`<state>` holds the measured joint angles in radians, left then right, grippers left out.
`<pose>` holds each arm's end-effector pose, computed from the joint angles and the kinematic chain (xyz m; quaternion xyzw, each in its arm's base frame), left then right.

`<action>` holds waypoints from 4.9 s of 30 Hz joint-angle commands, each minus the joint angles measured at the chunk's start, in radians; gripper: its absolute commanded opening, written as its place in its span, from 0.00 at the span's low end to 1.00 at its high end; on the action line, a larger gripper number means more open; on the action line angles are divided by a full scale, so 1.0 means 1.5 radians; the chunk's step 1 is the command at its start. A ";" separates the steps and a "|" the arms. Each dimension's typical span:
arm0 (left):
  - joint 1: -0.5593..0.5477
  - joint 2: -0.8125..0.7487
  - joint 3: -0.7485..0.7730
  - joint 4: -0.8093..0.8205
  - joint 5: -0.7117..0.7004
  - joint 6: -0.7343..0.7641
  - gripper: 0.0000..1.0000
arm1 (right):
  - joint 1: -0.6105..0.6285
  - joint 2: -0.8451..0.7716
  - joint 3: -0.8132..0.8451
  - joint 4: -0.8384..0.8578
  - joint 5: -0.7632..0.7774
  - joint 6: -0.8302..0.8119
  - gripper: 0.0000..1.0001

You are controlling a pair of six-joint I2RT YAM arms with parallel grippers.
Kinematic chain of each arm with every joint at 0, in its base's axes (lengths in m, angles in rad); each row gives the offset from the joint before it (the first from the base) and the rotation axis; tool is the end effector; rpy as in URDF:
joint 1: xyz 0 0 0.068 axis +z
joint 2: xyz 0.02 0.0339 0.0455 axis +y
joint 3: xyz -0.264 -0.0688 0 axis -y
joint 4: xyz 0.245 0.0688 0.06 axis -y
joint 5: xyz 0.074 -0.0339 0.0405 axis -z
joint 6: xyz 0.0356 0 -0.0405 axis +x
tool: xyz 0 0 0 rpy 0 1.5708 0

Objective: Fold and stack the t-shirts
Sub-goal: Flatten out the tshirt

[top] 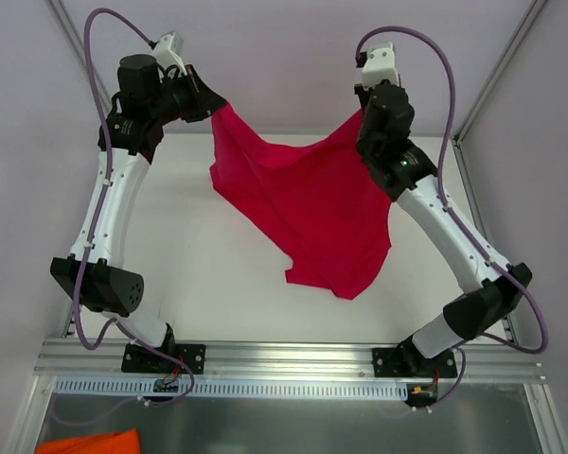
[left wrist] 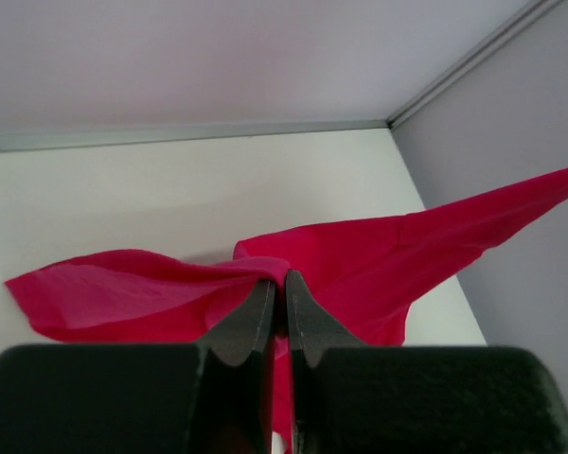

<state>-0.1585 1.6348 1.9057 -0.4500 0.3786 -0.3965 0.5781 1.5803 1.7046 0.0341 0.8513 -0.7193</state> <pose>0.3556 -0.0702 0.4813 0.0303 0.7628 -0.3114 0.5659 0.3115 0.1712 0.4828 -0.1067 0.6608 -0.3162 0.6723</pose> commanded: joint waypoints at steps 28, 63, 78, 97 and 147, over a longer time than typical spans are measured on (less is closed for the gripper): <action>-0.027 -0.403 0.065 0.363 0.548 -0.254 0.00 | 0.007 -0.539 0.176 -0.312 -0.336 0.170 0.01; -0.028 -0.135 -0.101 0.015 -0.117 0.067 0.00 | -0.036 -0.022 0.046 -0.144 -0.070 0.110 0.01; -0.052 -0.165 -0.104 0.047 -0.180 0.048 0.00 | -0.023 -0.056 -0.011 -0.028 0.005 0.067 0.01; -0.080 -0.375 0.059 0.111 0.167 0.005 0.00 | 0.018 -0.435 0.029 0.022 -0.134 0.059 0.01; -0.086 -0.175 -0.213 -0.010 -0.430 0.060 0.86 | -0.085 -0.010 -0.111 0.113 0.144 0.006 0.78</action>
<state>-0.2764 1.3502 1.5753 -0.4988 -0.1684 -0.2947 0.4644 1.5467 1.4879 0.0170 0.9455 -0.6449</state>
